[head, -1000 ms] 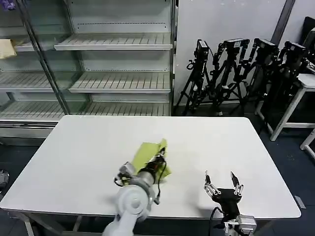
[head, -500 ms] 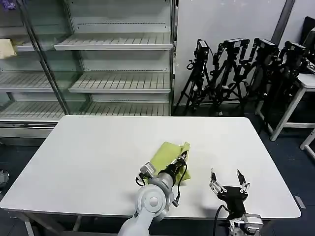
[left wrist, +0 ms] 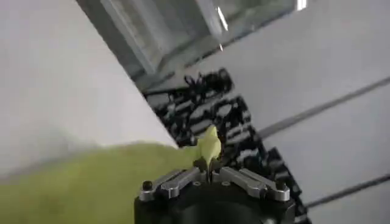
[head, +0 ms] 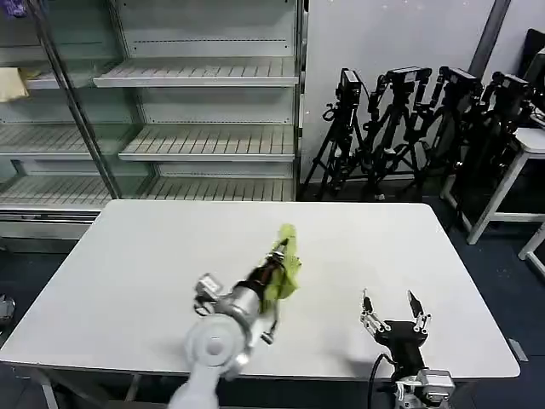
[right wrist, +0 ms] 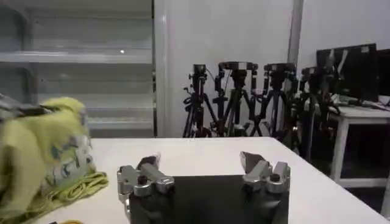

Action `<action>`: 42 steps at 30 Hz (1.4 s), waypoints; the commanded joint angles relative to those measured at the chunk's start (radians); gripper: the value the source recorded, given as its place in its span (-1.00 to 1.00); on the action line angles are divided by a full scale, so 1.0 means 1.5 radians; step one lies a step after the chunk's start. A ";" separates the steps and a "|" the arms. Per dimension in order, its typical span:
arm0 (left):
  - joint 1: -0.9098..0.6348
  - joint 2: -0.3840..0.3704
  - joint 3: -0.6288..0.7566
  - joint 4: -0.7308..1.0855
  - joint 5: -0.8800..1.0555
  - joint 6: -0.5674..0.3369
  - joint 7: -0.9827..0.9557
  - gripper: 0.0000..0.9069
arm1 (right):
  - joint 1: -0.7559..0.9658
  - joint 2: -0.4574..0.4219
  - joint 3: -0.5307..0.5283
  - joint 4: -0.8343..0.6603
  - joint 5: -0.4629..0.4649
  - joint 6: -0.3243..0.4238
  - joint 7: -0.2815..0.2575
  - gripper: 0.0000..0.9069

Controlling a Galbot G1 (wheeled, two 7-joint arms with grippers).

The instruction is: Fold and organize the clothes.

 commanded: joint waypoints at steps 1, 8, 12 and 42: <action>0.123 0.340 -0.352 -0.073 -0.137 0.035 0.022 -0.89 | 0.008 -0.006 -0.013 -0.008 0.000 0.000 0.001 1.00; 0.216 0.478 -0.571 -0.056 -0.289 0.104 0.018 -0.89 | 0.023 0.002 -0.034 -0.024 -0.004 0.000 0.000 1.00; 0.239 0.553 -0.643 -0.067 -0.327 0.119 0.011 -0.89 | 0.030 0.010 -0.042 -0.027 -0.005 0.001 -0.001 1.00; -0.082 0.119 0.114 0.112 0.220 0.100 -0.011 -0.89 | 0.007 0.004 0.018 -0.033 0.001 0.011 -0.004 1.00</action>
